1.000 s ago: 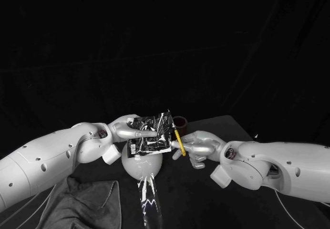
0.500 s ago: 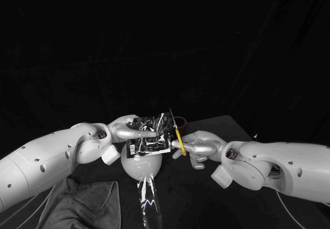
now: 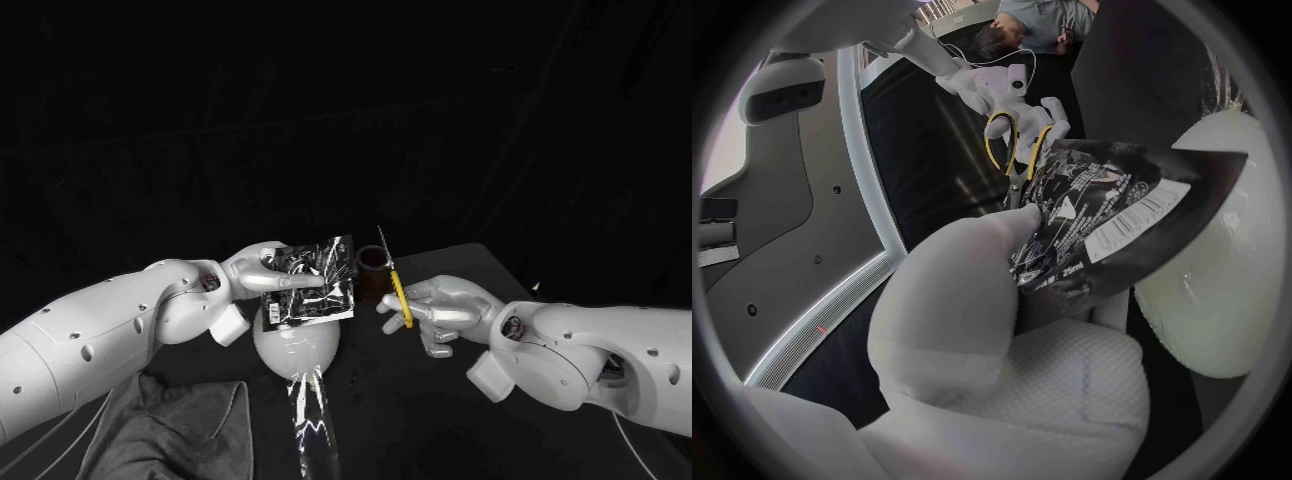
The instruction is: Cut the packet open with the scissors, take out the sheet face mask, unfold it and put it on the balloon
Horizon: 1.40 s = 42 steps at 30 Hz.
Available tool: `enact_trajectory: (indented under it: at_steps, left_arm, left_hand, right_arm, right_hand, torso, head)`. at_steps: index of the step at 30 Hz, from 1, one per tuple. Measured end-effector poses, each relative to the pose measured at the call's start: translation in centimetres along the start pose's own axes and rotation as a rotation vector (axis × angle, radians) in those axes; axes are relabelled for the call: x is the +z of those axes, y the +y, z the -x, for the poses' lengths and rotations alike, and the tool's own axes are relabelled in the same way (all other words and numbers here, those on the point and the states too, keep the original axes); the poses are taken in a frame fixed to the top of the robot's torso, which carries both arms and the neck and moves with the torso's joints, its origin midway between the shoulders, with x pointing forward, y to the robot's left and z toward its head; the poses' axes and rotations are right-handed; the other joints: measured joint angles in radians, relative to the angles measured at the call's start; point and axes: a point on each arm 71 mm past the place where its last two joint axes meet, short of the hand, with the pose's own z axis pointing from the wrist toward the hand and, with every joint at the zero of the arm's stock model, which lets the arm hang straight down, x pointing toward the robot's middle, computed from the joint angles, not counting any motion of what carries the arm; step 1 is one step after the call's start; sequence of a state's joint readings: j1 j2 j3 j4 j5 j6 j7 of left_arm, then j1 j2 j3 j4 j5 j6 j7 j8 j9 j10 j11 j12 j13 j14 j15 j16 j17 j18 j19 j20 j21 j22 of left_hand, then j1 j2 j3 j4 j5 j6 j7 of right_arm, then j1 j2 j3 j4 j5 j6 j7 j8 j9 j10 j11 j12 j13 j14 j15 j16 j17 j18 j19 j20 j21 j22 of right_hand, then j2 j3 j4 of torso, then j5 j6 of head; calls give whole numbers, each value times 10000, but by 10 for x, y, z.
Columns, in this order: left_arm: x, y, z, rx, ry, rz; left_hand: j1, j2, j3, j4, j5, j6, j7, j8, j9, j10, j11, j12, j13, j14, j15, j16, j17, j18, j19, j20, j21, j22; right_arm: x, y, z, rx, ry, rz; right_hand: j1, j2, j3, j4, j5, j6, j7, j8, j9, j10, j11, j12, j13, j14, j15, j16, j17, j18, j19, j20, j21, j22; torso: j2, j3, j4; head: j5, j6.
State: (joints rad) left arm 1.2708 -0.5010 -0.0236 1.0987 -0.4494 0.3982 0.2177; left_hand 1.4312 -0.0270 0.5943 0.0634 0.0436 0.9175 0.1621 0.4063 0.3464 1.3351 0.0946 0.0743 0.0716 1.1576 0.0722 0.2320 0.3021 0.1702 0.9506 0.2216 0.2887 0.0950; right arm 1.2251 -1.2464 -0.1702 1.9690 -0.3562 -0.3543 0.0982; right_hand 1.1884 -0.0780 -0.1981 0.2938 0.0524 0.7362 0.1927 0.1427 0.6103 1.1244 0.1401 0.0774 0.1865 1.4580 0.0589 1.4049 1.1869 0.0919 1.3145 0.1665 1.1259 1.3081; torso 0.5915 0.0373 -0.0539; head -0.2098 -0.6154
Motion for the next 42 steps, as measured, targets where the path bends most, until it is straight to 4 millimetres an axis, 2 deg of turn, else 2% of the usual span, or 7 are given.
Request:
enact_trajectory:
  at_steps: [7, 14, 23, 29, 31, 33, 42]
  left_arm:
    - [0, 0, 1, -44, -71, -2]
    - [2, 0, 2, -64, -118, -6]
    - [4, -1, 0, -76, -62, -39]
    - [5, -1, -1, -80, -42, -50]
    - [5, -2, -2, -80, -20, -60]
    - [6, -2, -3, -80, 14, -74]
    - [8, -4, -6, -45, 121, -106]
  left_hand:
    - [-12, -11, 0, 0, -18, -14, -11, 5, 0, -1, 1, 0, 0, 0, 0, 0, -2, 0, 0, 0, 0, 0]
    - [-13, -13, 0, 0, -28, -16, -12, 4, 0, -2, 2, 0, -1, 1, 1, 0, -4, -1, 0, 0, 0, 0]
    - [-52, 3, 0, 0, 8, -18, -13, 4, 0, -4, 4, 0, -1, 1, 1, 0, 16, -5, 0, 0, 0, 0]
    - [-62, 19, 0, 0, 8, -21, -13, 3, 0, -5, 5, 0, -2, 1, 1, 0, 16, -8, 0, 0, 0, 0]
    - [-61, 20, 0, 0, 8, -21, -13, -3, 0, -5, 5, 0, -2, 1, 1, 0, 16, -8, 0, 0, 0, 0]
    - [-49, 31, 0, 0, 7, -22, -14, -5, 0, -6, 5, 0, -2, 1, 1, 0, 15, -9, 0, 0, 0, 0]
    - [-36, 45, 0, 0, 2, -16, 24, -34, 0, -21, 21, 0, -3, 2, 1, 0, 14, -12, 0, 0, 0, 0]
  right_arm:
    - [-8, -1, -14, 42, 376, -43]
    - [-12, -8, -32, 127, 847, -307]
    - [-7, -15, -43, 127, 1272, -593]
    - [-3, -17, -47, 107, 1509, -713]
    - [-2, -18, -50, 104, 1616, -734]
    - [0, -18, -52, 102, 1731, -760]
    - [4, -20, -58, 85, 2113, -870]
  right_hand:
    - [-151, -419, 28, 27, 0, 44, -44, -93, -57, 85, -26, -2, -160, -1, 0, -1, -66, -3, 35, -35, -1, -1]
    - [-455, -1288, -221, 82, 0, -81, -151, -390, -187, -51, 108, -95, -440, -25, 23, -4, -272, -7, -4, 3, -146, -8]
    - [-794, -2057, -836, 83, 1, -148, -218, -680, -363, -314, 226, -209, -724, -166, 163, -203, -657, -15, -256, 72, -516, -6]
    - [-964, -2247, -928, 98, 39, -148, -218, -795, -525, -390, 261, -204, -795, -202, 198, -241, -763, 151, -344, 90, -669, -3]
    - [-979, -2262, -1003, 104, 39, -148, -218, -891, -1104, -476, 279, -202, -819, -202, 198, -301, -859, 155, -439, 105, -826, -3]
    - [-1031, -2314, -1010, 98, 39, -148, -218, -930, -1242, -484, 285, -201, -841, -238, 234, -302, -902, 156, -439, 105, -837, -2]
    - [-1137, -2334, -1011, 98, 39, -148, -218, -773, -725, -541, 316, -86, -861, -238, 234, -303, -833, 154, -438, 106, -785, 0]
  torso:
    - [0, 0, -6]
    - [1, -7, -4]
    - [8, -10, 11]
    - [10, -10, 11]
    - [12, -10, 12]
    - [12, -10, 12]
    - [11, -9, 10]
  head:
    - [-9, -24]
    - [0, -64]
    - [37, -113]
    - [71, -157]
    - [78, -168]
    - [82, -179]
    - [111, -216]
